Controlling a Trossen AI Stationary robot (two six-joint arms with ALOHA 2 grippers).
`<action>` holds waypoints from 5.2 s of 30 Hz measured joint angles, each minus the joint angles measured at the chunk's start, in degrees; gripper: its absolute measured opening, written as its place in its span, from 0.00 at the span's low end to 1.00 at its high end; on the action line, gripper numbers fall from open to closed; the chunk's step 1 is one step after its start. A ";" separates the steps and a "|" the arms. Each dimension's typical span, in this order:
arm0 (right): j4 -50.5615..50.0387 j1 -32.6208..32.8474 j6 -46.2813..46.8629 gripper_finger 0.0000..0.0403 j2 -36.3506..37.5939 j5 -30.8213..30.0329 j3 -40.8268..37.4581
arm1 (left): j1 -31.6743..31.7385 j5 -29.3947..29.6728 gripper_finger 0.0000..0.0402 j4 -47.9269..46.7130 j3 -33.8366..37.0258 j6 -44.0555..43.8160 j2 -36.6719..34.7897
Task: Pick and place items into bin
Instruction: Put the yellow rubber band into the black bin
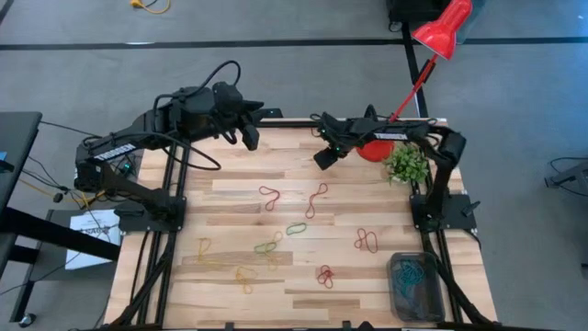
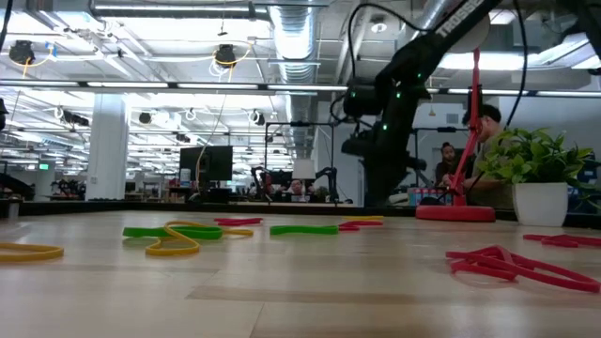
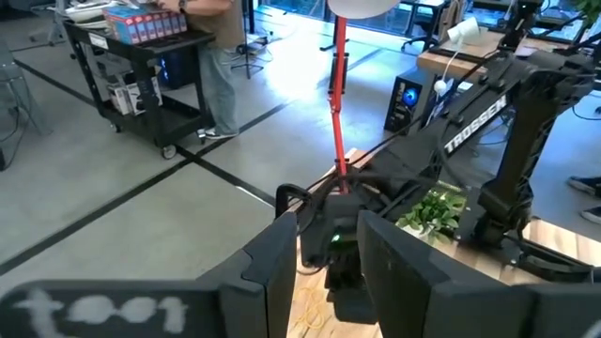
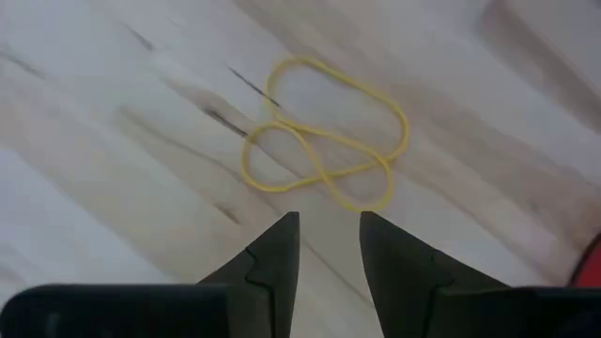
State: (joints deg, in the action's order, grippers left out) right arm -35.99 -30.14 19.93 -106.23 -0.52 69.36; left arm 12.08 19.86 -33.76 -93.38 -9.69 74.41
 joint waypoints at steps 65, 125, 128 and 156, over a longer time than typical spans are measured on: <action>8.98 -0.02 13.15 0.26 -5.77 -5.39 0.13 | -0.13 0.00 0.26 -0.37 0.00 -0.50 0.04; 5.21 5.89 10.14 0.32 -4.92 -4.36 -0.59 | -0.15 -1.51 0.26 -2.01 0.00 -1.29 0.07; 5.03 6.28 10.11 0.31 -4.91 -5.01 -0.57 | -0.15 -1.51 0.26 -2.05 0.00 -1.29 0.07; 6.71 9.12 4.03 0.02 -8.47 -4.97 0.48 | -0.15 -1.49 0.26 -3.21 0.00 -2.12 0.07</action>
State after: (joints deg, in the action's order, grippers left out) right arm -29.28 -21.02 23.96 -114.71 -5.48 69.84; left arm 11.92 18.37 -36.97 -93.38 -11.81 74.48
